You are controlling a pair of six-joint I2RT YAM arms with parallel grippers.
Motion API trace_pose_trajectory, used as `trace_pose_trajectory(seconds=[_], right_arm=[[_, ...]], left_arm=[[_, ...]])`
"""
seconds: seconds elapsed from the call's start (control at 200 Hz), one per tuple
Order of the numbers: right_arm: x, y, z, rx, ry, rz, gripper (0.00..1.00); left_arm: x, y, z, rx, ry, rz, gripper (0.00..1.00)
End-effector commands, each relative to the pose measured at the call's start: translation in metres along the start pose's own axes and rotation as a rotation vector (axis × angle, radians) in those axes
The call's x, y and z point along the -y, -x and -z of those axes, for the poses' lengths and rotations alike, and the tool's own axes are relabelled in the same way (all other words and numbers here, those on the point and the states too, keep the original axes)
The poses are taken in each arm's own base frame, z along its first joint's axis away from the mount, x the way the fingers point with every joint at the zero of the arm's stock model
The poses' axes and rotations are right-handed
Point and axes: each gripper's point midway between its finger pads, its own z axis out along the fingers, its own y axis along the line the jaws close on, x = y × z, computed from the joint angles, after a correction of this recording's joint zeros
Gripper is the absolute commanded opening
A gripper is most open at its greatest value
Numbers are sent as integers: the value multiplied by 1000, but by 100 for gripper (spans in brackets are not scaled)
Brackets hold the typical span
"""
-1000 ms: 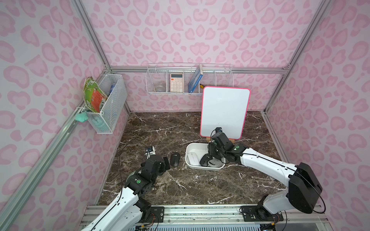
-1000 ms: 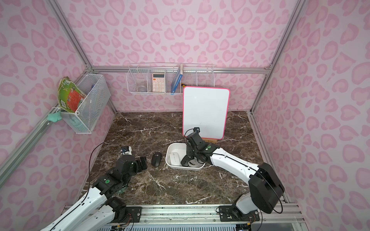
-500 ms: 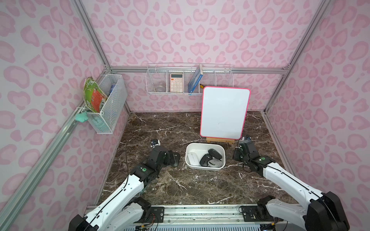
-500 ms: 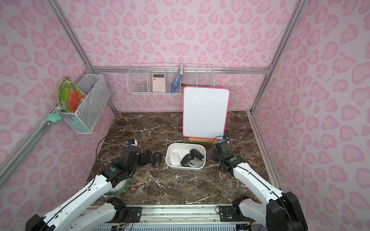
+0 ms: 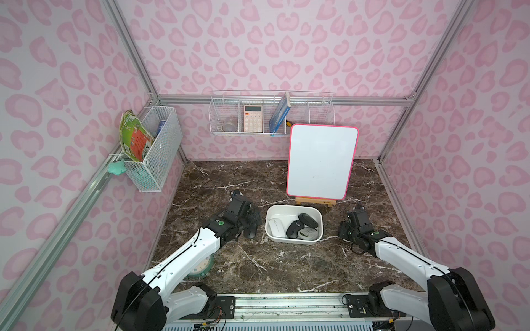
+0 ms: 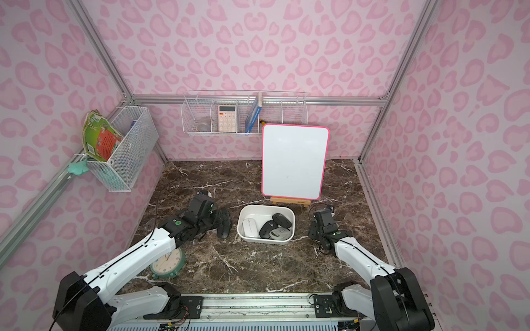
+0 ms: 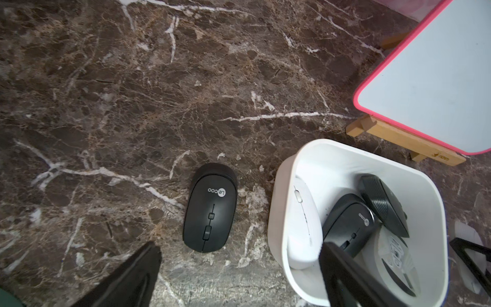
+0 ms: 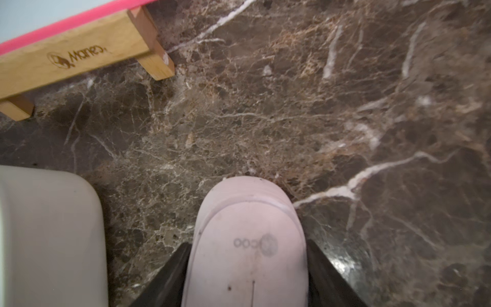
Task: Take out the mouse from the storage box
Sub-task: Place the mouse at the center of the board.
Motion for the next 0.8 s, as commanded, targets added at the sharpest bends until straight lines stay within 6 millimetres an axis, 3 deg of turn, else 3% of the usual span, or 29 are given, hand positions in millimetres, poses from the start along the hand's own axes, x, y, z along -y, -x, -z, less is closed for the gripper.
trace_pose_trajectory(seconds=[0.0, 0.19, 0.425, 0.615, 0.795], right_arm=[[-4, -1, -8, -10, 13, -5, 60], [-6, -4, -12, -21, 20, -4, 67], [-6, -4, -9, -10, 26, -5, 85], [-7, 4, 3, 54, 63, -7, 86], [0, 16, 18, 164, 60, -3, 86]], left_arm=[[12, -5, -3, -41, -9, -11, 97], [31, -6, -9, -68, -17, -37, 97], [46, -11, -23, -143, -25, -19, 97], [63, -12, -28, -210, -38, -10, 96], [92, -13, -35, -258, -79, -31, 95]])
